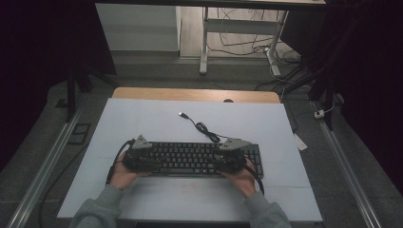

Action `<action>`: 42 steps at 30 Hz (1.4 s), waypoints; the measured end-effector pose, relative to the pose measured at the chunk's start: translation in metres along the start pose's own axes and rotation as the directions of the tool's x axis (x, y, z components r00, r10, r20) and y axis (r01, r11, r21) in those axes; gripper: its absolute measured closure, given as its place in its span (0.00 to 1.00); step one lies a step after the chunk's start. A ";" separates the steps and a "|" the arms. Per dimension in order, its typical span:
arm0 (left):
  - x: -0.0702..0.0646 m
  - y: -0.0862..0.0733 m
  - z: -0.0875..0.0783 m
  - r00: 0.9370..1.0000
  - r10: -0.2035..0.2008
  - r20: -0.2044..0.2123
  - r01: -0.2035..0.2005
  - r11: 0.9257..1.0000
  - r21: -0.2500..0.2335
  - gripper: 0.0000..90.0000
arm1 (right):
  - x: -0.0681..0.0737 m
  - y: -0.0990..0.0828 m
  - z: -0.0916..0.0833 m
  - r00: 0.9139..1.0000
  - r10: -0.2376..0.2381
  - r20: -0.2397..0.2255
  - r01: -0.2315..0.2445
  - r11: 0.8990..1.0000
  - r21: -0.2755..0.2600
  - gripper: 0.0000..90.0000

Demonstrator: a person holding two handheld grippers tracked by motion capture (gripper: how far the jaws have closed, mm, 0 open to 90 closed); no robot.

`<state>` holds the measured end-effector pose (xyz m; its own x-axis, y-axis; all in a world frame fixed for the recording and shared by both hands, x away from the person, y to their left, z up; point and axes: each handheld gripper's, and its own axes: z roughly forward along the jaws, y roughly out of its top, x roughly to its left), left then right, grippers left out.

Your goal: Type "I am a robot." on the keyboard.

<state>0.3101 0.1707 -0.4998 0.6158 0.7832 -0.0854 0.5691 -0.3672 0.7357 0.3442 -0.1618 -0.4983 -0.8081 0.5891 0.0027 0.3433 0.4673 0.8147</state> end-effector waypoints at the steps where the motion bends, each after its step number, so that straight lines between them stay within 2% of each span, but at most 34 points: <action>1: 0.000 0.000 0.000 1.000 0.001 0.000 -0.001 1.000 0.001 0.36 | -0.001 -0.003 -0.004 1.000 0.004 0.003 -0.004 1.000 0.001 0.60; 7: 0.000 0.000 0.002 1.000 0.004 0.001 -0.004 1.000 0.007 0.35 | -0.008 -0.016 -0.021 1.000 0.025 0.016 -0.025 1.000 -0.008 0.58; 13: 0.000 -0.001 0.002 1.000 0.001 -0.002 -0.001 1.000 0.009 0.35 | -0.010 -0.023 -0.030 0.999 0.031 0.016 -0.031 0.999 -0.017 0.57; 20: 0.001 -0.001 0.001 1.000 -0.002 -0.003 0.002 1.000 0.001 0.35 | -0.008 -0.024 -0.030 1.000 0.001 0.023 -0.001 1.000 -0.011 0.55; 35: 0.003 -0.001 0.001 1.000 -0.002 -0.012 0.002 1.000 -0.004 0.36 | -0.007 -0.024 -0.029 1.000 0.000 0.025 0.000 1.000 -0.011 0.55; 42: 0.000 0.004 0.006 1.000 0.008 -0.016 -0.008 1.000 -0.020 0.42 | -0.007 -0.025 -0.028 1.000 -0.003 0.030 0.004 1.000 -0.003 0.55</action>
<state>0.3159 0.1662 -0.5007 0.6118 0.7880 -0.0691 0.5531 -0.3637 0.7495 0.3285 -0.1960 -0.5023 -0.7945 0.6070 -0.0176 0.3390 0.4674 0.8165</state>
